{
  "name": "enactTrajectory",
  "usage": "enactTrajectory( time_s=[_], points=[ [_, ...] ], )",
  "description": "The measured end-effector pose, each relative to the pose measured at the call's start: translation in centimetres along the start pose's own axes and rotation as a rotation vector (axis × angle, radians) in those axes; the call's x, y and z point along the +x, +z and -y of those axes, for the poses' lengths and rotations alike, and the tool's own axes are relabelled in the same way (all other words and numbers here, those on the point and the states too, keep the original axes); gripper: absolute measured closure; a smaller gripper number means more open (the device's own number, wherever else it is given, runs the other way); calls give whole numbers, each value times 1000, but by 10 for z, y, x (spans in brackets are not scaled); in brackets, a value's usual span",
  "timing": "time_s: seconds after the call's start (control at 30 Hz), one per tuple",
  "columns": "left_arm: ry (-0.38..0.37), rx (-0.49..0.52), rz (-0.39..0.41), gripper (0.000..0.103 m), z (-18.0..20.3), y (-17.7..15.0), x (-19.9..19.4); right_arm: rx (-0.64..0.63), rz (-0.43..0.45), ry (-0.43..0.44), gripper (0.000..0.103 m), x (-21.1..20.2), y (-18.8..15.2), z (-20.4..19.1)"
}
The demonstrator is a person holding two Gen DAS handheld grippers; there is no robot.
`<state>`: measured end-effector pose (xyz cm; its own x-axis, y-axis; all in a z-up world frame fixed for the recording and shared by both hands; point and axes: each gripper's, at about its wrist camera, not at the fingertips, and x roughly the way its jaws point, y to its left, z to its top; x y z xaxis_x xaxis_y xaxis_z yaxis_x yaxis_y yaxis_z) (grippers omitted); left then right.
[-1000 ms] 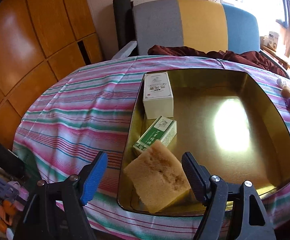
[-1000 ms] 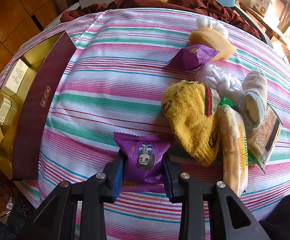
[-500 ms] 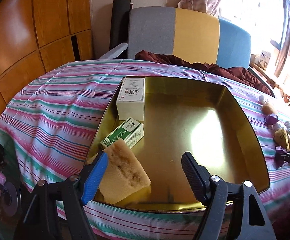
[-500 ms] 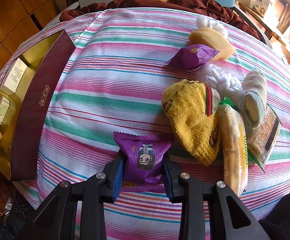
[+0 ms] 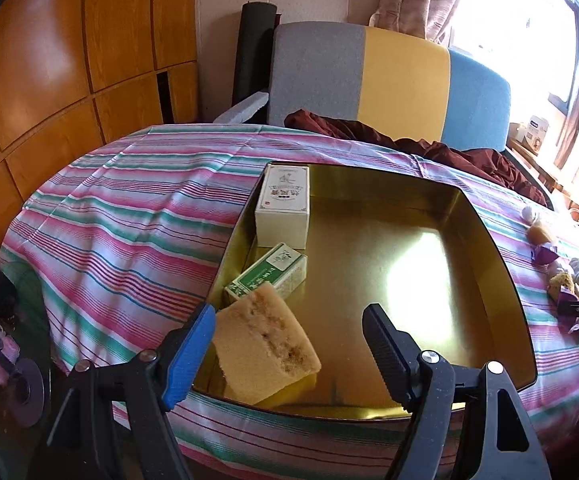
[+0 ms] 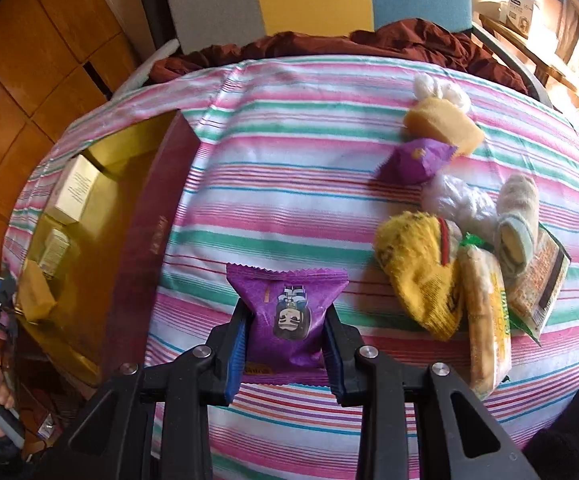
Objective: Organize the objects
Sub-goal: 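Carry the purple packet into the tray and release it, then move both tools back toward the remaining items on the cloth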
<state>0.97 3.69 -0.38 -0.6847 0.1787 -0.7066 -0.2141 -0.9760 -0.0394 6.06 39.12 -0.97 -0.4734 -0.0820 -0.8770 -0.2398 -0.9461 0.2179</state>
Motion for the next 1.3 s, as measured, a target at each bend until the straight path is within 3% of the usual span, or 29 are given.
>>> enactTrajectory(
  time_s=[0.13, 0.3, 0.47, 0.63, 0.8, 0.87, 0.93, 1.2, 1.3],
  points=[
    [33, -30, 7, 26, -19, -1, -3, -99, 35, 96, 70, -3, 16, -58],
    [76, -72, 8, 26, -45, -2, -6, -233, -9, 218, 70, 19, 31, -137],
    [93, -117, 4, 26, -61, -8, -6, -264, -143, 249, 70, 78, 34, -193],
    [88, -133, -10, 26, -68, -15, -3, -257, -205, 239, 70, 118, 32, -226],
    [93, -156, -11, 26, -76, -16, 0, -232, -220, 270, 67, 132, 30, -240],
    [97, -164, -15, 26, -79, -16, 1, -213, -235, 318, 54, 134, 29, -241],
    [98, -169, -20, 25, -80, -16, 2, -205, -230, 344, 53, 132, 27, -240],
    [100, -149, -19, 24, -72, -18, 3, -260, -112, 247, 52, 96, 24, -220],
    [92, -138, -21, 24, -66, -17, 2, -268, -59, 216, 47, 79, 26, -206]
  ],
)
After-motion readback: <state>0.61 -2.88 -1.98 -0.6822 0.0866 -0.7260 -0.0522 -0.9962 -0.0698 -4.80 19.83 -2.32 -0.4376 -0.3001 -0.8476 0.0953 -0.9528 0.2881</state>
